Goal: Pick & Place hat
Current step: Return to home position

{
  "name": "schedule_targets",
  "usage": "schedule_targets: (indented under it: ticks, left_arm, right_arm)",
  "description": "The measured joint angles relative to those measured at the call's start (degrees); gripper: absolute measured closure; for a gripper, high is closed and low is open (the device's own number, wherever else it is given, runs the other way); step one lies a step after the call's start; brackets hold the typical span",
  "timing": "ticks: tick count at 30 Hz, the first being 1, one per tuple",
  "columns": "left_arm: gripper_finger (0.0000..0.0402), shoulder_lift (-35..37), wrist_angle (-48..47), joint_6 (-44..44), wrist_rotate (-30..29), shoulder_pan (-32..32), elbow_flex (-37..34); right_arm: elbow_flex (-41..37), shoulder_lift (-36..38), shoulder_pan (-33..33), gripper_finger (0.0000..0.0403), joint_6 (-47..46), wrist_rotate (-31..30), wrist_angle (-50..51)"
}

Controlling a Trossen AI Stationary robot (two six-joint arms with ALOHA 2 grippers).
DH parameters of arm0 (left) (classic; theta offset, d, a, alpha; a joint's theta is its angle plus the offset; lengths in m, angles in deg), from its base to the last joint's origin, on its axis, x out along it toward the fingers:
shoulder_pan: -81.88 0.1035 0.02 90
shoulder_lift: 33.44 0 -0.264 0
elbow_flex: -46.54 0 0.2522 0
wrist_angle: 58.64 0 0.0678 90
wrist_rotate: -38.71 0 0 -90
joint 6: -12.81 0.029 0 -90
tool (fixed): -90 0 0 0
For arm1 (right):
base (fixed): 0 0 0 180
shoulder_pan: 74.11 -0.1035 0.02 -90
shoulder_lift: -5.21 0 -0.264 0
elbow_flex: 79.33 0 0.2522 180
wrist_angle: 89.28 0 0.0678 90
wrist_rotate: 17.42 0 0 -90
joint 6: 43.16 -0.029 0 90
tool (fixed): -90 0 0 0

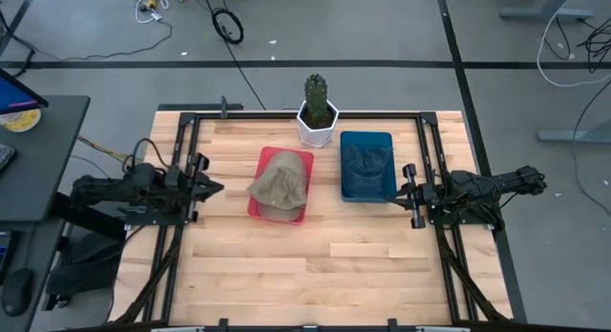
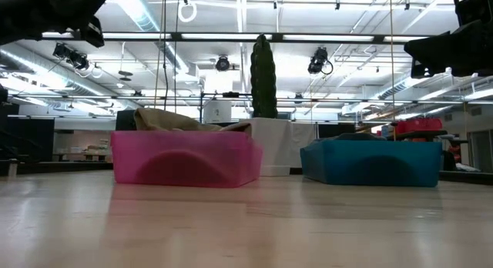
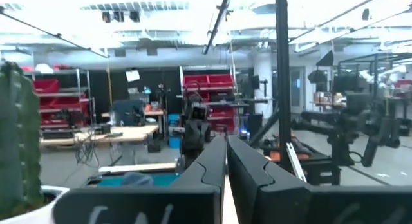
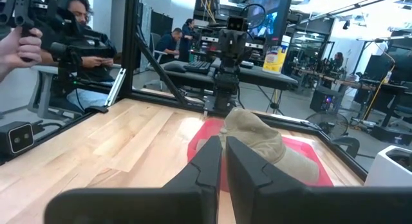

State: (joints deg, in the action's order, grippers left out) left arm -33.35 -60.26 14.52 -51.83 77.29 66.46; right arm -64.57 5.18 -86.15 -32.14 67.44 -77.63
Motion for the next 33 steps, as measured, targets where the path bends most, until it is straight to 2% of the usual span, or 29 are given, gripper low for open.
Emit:
schedule_targets:
  ticks: [10, 16, 26, 33]
  left_arm:
    - [0.0381, -0.35, 1.69, -0.63, 0.79, 0.01, -1.10]
    - [0.0381, -0.27, 7.39, 0.34, 1.64, -0.12, -5.57]
    - [0.0381, -0.40, 3.47, 3.44, 0.16, -0.03, -5.65]
    - [0.0381, -0.42, -7.09, 8.11, -1.94, -0.01, -5.65]
  right_arm:
    - [0.00, 0.00, -0.01, 0.0378, 0.00, -0.02, 0.00]
    - [0.00, 0.01, 0.00, 0.0378, 0.00, 0.00, 0.00]
    - [0.00, -0.01, 0.00, 0.0378, 0.00, 0.00, 0.00]
    - [0.00, -0.01, -0.01, 0.0378, 0.00, 0.00, 0.00]
